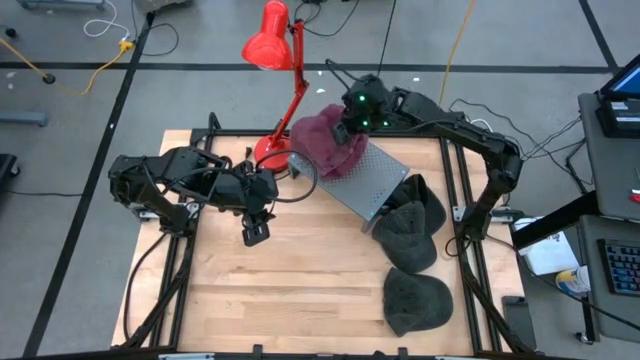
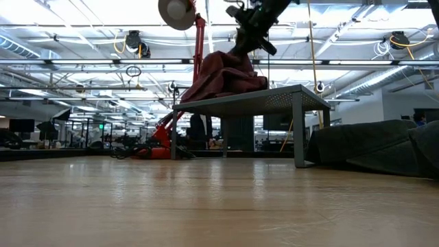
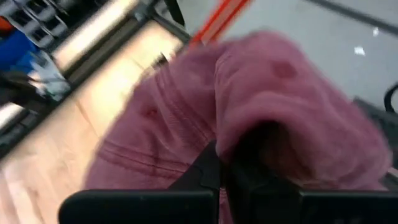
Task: Pick & Place hat
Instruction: Stack the red cap on top of the red cap on the shelf
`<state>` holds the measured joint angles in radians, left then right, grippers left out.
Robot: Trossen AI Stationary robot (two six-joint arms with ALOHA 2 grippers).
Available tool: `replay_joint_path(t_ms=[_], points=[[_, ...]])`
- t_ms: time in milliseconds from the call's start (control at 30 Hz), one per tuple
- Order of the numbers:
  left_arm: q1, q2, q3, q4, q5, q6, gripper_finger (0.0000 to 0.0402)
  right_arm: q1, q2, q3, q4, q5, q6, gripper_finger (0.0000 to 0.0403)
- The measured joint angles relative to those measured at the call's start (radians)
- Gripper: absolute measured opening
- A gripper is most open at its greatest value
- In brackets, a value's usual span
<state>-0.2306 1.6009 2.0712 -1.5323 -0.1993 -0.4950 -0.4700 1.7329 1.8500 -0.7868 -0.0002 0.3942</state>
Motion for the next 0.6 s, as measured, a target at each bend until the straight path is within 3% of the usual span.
replay_joint_path(t_ms=[333, 600], points=[[0.000, 0.000, 0.000, 0.018, 0.000, 0.000, 0.0182, 0.000, 0.004, -0.097, 0.025, -0.001, 0.011, 0.0013], [0.000, 0.000, 0.000, 0.019, -0.002, -0.001, 0.0182, 0.001, -0.044, -0.097, 0.024, -0.023, 0.001, 0.0107]])
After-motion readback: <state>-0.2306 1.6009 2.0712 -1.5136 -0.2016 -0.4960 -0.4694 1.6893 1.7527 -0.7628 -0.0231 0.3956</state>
